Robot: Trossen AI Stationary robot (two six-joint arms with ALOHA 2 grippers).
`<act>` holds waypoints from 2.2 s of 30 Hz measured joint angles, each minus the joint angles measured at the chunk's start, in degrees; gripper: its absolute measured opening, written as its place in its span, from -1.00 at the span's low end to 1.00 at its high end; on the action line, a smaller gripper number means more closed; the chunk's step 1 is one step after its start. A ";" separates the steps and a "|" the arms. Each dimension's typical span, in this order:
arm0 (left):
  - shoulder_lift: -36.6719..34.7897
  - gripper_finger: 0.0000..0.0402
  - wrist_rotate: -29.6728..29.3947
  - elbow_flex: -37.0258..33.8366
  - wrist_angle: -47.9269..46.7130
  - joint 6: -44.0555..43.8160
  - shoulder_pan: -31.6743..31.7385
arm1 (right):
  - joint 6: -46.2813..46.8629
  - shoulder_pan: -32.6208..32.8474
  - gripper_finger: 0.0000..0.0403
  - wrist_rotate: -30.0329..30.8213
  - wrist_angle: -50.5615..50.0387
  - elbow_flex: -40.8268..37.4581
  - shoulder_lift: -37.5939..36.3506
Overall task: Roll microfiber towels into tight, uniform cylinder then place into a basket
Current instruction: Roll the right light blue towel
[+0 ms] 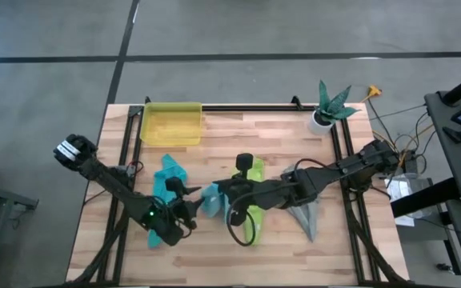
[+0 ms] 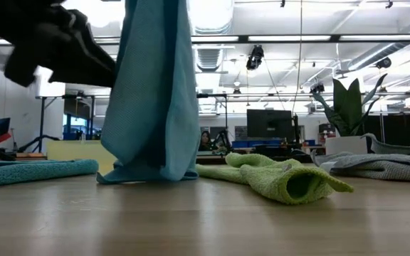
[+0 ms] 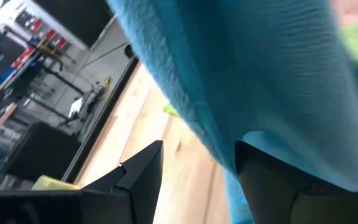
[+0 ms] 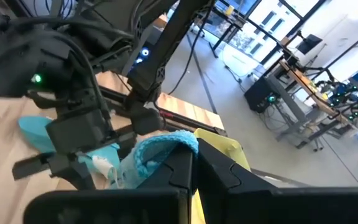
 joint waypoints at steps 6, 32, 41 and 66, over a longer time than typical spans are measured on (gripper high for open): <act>0.05 -0.08 0.13 -3.04 0.03 -1.87 2.95 | -0.20 0.21 -0.96 -0.02 -0.02 0.00 0.02; 0.01 -0.27 6.90 -2.52 3.00 -1.05 3.81 | 0.61 0.19 -0.96 -0.02 -2.87 0.00 0.02; -1.49 -0.96 8.27 -1.95 2.88 1.28 3.81 | 0.65 0.19 -0.96 -0.02 -3.37 0.00 0.02; -11.88 -1.00 6.82 -3.21 -11.31 -9.36 2.10 | 18.34 1.41 -0.96 19.79 -28.60 0.00 -0.33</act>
